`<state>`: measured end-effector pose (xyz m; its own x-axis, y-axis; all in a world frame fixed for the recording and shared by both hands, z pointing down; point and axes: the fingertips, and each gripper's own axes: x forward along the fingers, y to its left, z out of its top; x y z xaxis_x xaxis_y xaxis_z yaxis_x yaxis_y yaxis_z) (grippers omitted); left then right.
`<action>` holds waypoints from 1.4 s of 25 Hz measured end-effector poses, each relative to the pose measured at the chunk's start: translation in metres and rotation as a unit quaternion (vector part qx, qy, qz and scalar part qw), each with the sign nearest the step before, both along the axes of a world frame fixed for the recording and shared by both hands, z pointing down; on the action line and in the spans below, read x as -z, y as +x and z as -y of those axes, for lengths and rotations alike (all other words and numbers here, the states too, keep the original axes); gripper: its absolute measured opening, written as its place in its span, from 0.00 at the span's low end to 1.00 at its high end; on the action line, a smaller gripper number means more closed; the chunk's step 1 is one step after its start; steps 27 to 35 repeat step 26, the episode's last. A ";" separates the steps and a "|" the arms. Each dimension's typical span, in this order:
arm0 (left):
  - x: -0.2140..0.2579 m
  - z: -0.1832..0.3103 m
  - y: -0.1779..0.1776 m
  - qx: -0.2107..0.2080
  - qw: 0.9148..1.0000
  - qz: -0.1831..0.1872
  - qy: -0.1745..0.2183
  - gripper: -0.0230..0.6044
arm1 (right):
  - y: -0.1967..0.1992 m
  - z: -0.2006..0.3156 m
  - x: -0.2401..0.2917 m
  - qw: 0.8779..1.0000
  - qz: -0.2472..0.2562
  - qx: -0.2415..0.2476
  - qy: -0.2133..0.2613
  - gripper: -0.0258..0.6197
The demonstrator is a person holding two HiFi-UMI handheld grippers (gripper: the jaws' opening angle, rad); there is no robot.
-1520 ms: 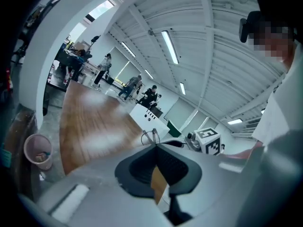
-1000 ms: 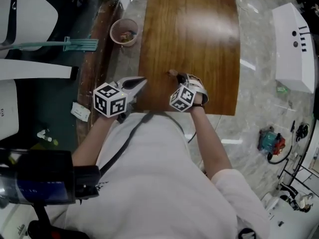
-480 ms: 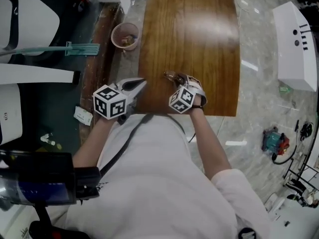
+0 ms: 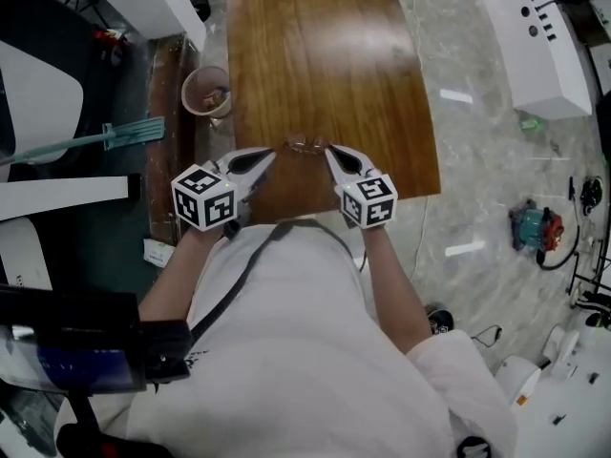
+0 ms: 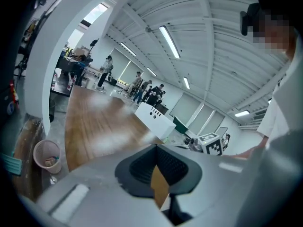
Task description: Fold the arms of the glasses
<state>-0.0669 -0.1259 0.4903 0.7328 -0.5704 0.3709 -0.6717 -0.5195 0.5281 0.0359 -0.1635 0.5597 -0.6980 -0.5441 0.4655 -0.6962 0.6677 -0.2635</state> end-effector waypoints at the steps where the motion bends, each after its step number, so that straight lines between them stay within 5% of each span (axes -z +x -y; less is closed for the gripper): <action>1: 0.001 0.000 0.004 -0.008 1.000 -0.001 0.001 0.04 | 0.003 -0.003 0.007 1.000 0.019 -0.012 -0.001 0.05; 12: 0.020 -0.007 0.044 -0.054 0.998 -0.024 0.023 0.04 | 0.023 -0.041 0.062 0.995 0.077 -0.050 0.036 0.05; 35: 0.016 -0.019 0.027 -0.050 0.998 -0.026 0.026 0.04 | 0.010 -0.048 0.067 0.996 0.054 -0.046 0.050 0.05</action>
